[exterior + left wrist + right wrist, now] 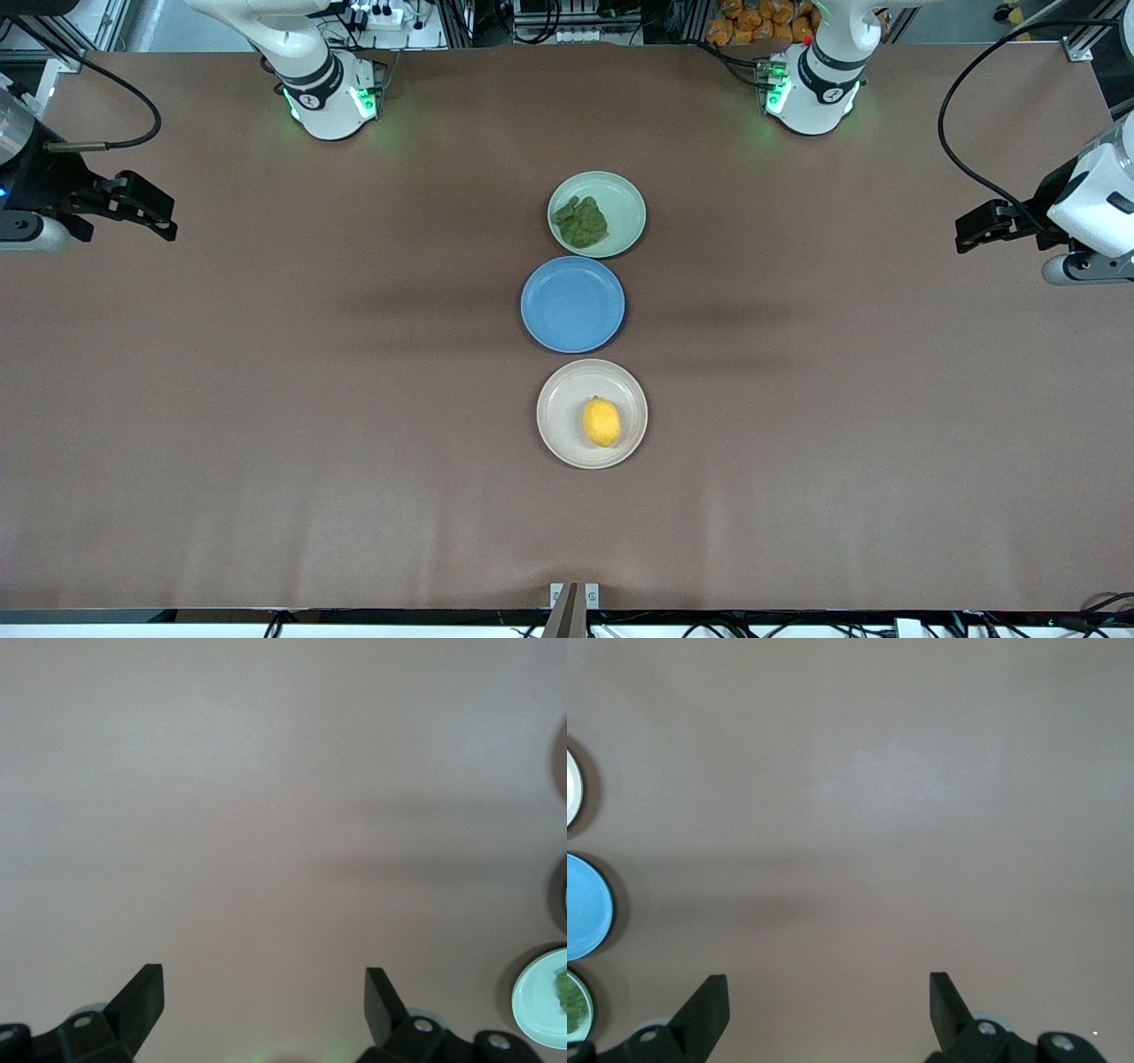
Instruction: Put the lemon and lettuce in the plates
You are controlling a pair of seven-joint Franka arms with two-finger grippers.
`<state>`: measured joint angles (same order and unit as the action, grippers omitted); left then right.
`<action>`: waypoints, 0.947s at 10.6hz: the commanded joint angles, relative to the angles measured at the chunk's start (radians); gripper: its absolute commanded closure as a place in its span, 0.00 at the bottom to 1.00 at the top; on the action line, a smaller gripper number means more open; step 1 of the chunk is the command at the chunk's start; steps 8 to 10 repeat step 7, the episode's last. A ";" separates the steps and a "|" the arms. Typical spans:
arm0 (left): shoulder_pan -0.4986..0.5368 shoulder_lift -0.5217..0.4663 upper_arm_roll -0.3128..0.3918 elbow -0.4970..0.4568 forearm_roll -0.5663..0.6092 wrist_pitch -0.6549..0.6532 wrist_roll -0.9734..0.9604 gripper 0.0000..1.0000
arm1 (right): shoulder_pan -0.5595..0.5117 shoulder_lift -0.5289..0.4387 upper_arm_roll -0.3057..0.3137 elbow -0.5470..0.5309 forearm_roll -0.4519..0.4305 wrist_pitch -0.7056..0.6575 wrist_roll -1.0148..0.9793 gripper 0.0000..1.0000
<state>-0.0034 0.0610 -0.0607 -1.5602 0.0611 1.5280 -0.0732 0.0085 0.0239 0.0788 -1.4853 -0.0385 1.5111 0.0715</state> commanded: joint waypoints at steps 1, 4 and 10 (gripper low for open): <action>0.000 -0.003 -0.001 0.009 -0.021 -0.016 0.024 0.00 | -0.005 0.019 -0.002 0.034 0.019 -0.019 -0.003 0.00; -0.001 -0.010 -0.007 0.012 -0.035 -0.017 0.013 0.00 | -0.021 0.025 -0.004 0.031 0.058 0.003 0.011 0.00; -0.003 -0.010 -0.007 0.012 -0.037 -0.017 0.013 0.00 | -0.038 0.025 -0.004 0.030 0.094 0.005 0.014 0.00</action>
